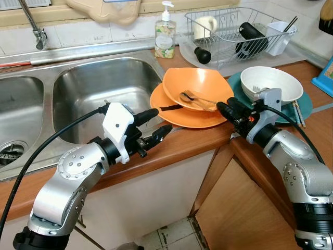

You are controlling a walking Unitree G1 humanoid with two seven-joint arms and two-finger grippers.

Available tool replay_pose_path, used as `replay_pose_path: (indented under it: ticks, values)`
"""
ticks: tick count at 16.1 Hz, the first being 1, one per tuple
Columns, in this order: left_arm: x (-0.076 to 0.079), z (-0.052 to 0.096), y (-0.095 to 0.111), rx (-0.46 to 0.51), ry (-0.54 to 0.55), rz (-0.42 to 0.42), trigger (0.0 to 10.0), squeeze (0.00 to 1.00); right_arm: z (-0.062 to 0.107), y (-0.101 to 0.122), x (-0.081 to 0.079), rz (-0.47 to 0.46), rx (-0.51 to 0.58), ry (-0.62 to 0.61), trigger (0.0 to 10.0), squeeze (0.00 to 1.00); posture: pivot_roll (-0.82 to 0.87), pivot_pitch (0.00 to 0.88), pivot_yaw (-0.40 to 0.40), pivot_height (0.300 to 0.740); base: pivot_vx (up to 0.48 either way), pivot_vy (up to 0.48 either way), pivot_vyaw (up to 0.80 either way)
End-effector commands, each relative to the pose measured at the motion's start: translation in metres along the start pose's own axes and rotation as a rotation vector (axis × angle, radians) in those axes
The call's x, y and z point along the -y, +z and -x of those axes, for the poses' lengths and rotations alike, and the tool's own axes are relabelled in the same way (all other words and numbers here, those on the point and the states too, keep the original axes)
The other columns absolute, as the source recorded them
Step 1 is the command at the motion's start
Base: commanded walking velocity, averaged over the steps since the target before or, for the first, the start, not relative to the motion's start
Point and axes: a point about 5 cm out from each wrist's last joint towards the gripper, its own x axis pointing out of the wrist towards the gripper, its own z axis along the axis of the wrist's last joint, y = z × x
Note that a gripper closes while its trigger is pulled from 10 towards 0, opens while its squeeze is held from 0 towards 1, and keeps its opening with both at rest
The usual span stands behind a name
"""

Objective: Kitchen organization

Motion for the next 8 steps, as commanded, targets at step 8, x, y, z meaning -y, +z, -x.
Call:
replay_pose_path:
  ticks: [8]
  values:
    - [0.0008, -0.0076, 0.0055, 0.022, -0.004, -0.03, 10.0, 0.0, -0.0016, 0.0134, 0.0024, 0.049, 0.03, -0.015, 0.0, 0.0, -0.08, 0.0, 0.002, 0.74, 0.0, 0.0, 0.0]
